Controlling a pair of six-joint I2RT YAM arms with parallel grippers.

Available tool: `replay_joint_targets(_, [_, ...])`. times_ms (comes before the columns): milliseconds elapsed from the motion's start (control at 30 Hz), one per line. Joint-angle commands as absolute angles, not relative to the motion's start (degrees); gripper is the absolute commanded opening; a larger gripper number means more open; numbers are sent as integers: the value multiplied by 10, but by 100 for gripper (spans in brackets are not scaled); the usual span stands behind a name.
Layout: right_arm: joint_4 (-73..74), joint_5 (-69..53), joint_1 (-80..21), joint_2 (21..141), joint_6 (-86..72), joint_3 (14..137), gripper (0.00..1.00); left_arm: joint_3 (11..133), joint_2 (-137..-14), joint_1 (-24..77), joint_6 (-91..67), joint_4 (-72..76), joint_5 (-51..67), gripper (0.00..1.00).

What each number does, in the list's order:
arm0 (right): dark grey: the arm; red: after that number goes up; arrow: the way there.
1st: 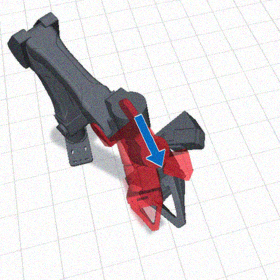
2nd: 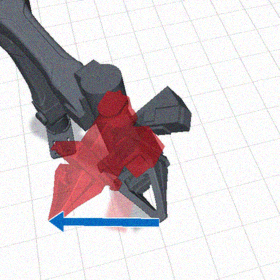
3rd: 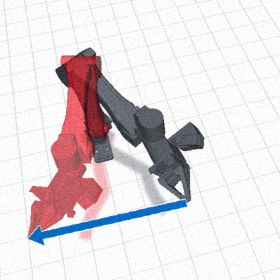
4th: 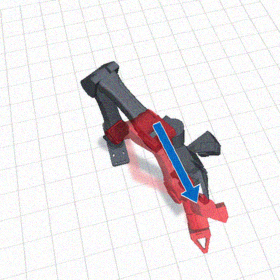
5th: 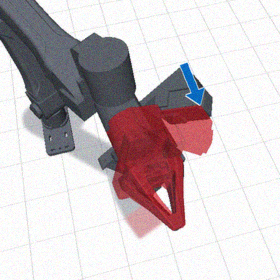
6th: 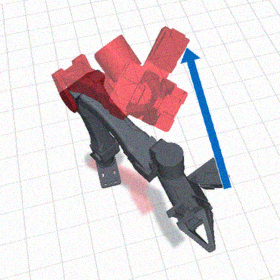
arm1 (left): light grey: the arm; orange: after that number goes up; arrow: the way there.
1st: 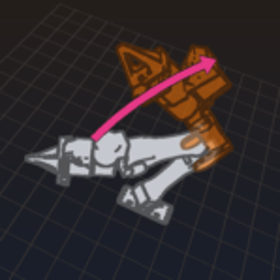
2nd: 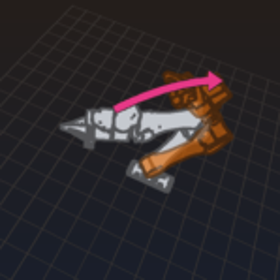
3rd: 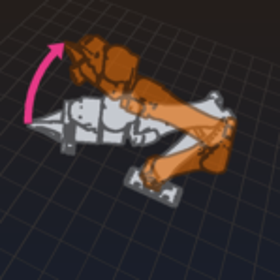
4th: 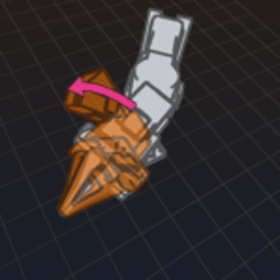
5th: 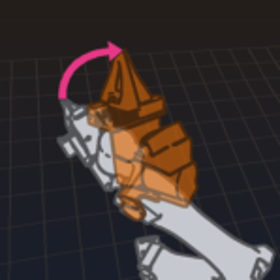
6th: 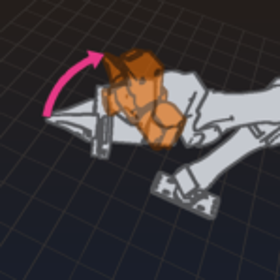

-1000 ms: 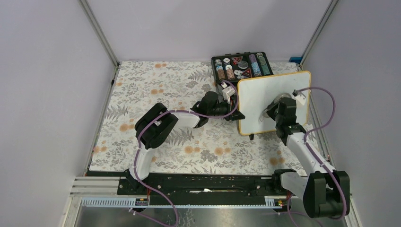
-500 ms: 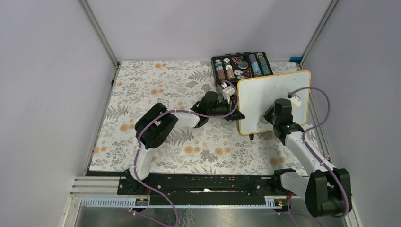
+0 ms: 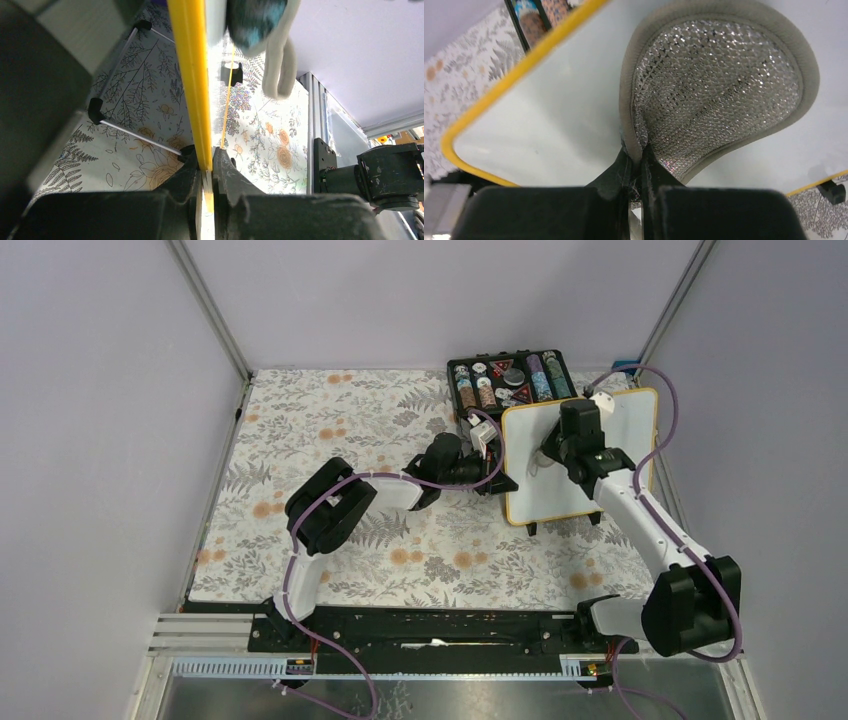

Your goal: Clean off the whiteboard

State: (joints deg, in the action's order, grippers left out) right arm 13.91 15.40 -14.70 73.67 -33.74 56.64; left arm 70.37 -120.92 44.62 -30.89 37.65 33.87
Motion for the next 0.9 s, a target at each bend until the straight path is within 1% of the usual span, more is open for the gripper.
replay_joint_targets(0, [-30,163,-77,773,-345,625,0,688,-1255,418,-348,240,270,0])
replay_joint_targets(233, [-50,133,57,826,-369,636,0,685,-1253,417,-349,242,270,0])
replay_joint_targets(333, [-47,141,91,844,-354,631,0,685,-1252,418,-348,242,270,0])
replay_joint_targets(433, [-45,137,104,835,-353,580,0,684,-1249,417,-347,241,268,0])
replay_joint_targets(567, [-20,151,105,803,-355,499,0,685,-1250,418,-345,237,264,0])
replay_joint_targets(700, [16,119,105,749,-348,420,0,685,-1249,417,-346,236,263,0])
replay_joint_targets(867, [52,93,105,645,-327,340,0,685,-1245,419,-345,232,256,0])
